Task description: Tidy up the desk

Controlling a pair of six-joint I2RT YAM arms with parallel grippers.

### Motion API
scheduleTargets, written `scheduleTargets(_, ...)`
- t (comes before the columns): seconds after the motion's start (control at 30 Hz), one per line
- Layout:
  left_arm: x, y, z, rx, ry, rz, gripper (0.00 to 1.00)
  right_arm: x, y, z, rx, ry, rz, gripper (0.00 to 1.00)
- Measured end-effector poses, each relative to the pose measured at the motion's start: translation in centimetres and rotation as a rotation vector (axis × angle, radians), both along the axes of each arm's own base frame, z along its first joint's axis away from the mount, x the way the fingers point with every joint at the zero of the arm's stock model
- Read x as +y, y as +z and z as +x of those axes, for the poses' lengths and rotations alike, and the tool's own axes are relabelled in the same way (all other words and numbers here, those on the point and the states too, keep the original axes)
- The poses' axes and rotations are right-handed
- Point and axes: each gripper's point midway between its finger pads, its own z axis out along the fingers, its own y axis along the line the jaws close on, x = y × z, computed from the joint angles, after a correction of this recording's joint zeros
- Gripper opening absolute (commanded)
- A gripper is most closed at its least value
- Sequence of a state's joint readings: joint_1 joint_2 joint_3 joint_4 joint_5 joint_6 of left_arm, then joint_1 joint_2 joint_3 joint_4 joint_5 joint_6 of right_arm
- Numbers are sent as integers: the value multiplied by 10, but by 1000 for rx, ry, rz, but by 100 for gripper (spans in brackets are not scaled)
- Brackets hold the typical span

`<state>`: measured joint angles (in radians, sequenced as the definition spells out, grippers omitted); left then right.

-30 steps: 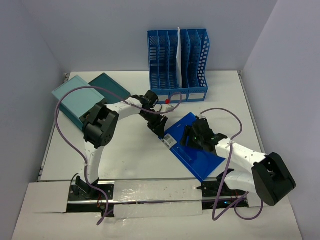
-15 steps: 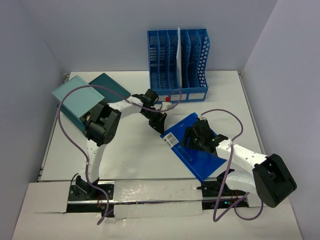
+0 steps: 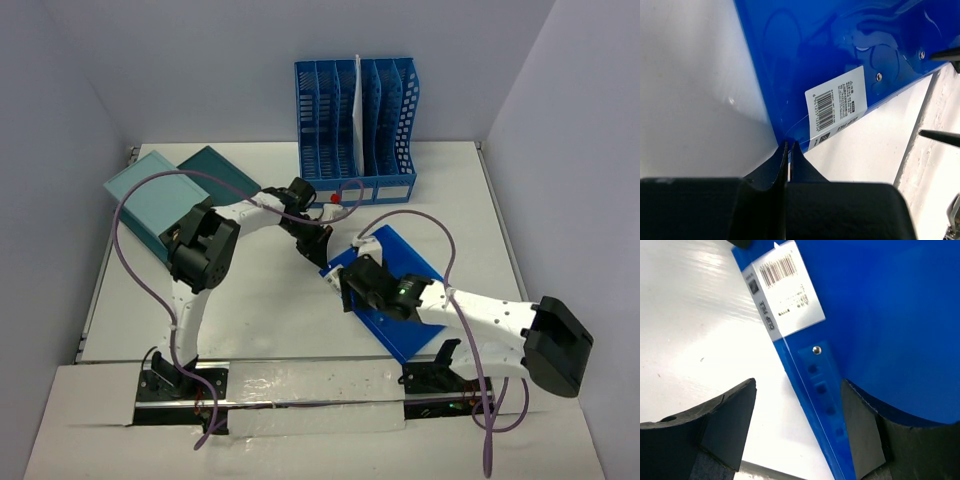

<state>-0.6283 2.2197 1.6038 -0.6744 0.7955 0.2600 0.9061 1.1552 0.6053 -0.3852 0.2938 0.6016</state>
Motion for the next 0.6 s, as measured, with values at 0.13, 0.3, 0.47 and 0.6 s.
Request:
scheduleTargets(0.13, 4, 8, -3, -17, 1, -1, 0, 21, 14, -2, -79, 74, -117, 77)
scheduleTargets(0.3, 7, 18, -5, -27, 2, -8, 0, 41, -2, -3, -117, 167, -364, 79)
scheduleTargets(0.47, 17, 22, -11, 7, 12, -6, 0, 49, -20, -3, -161, 240, -606, 81)
scheduleTargets(0.6, 21, 23, -14, 37, 15, -8, 0, 42, -22, 0, -193, 267, -736, 82)
